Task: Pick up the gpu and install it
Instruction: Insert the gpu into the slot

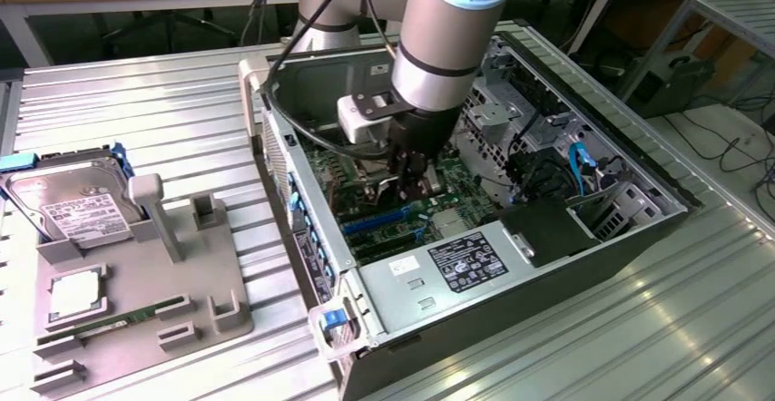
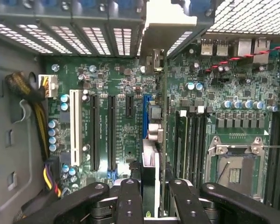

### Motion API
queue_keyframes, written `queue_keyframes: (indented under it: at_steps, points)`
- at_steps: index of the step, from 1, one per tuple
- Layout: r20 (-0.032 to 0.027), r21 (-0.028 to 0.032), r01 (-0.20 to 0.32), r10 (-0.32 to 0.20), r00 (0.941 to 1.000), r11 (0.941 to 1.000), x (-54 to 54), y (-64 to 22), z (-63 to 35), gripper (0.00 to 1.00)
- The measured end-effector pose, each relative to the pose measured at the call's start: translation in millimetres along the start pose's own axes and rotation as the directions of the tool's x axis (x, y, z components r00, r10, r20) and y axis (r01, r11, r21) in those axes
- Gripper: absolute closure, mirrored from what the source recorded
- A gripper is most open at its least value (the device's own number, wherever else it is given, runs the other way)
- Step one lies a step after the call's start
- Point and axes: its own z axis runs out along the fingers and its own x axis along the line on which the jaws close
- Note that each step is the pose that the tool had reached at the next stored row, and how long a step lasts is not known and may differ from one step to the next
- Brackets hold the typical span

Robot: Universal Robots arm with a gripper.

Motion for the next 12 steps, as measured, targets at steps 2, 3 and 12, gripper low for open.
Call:
queue_keyframes:
  at_steps: [2,3,12]
  points:
    - [-0.002,0.0003,-0.009,0.009,1.0,1.0,0.2,0.3,2.2,0.73]
    - [-0.002,0.0004,-0.01,0.01,1.0,1.0,0.5,0.4,2.6,0.73]
    - [-0.002,0.0005,-0.01,0.01,0.9999,0.9999,7.2,6.2,3.7,0.73]
